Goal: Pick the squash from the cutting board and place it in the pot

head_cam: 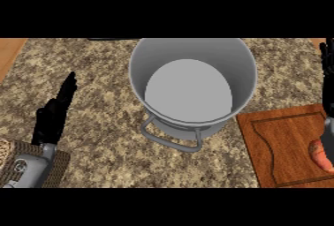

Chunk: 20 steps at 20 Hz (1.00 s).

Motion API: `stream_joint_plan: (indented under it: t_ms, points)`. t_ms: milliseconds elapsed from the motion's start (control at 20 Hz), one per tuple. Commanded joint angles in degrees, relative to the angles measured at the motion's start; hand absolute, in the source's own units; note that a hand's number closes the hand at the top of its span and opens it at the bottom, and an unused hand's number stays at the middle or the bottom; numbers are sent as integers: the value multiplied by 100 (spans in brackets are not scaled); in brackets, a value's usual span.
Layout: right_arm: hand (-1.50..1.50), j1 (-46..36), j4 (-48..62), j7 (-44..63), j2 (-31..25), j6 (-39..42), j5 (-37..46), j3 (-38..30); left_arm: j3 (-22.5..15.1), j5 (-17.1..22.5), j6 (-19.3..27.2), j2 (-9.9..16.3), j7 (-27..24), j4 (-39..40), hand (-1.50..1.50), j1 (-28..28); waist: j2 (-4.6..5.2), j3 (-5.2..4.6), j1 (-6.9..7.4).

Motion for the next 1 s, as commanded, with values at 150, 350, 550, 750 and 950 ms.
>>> stream_joint_plan:
  t_ms: [150, 350, 550, 750, 950]
  points:
    - [150, 985, -205, 413, -308, 836, -402, 33, 483, -368, 51, 271, 337, 362, 0, 392, 1, -116, 112]
    - [150, 1274, 223, 86, -1175, -410, 786, -704, 806, 90, -83, 166, 792, 617, 0, 734, 31, -96, -144]
    - [-150, 1494, 20, -222, -876, -531, 732, -669, 814, 217, -203, 303, 845, 158, 0, 1223, -24, -26, -82]
    - [-150, 1773, -158, -335, -942, -633, 956, -608, 726, 352, -181, 549, 1303, -500, 0, 1218, -43, -55, -94]
    - [-150, 2184, -289, -86, -1234, -528, 1258, -449, 539, 296, 130, 723, 1885, -626, 0, 986, 11, -130, -100]
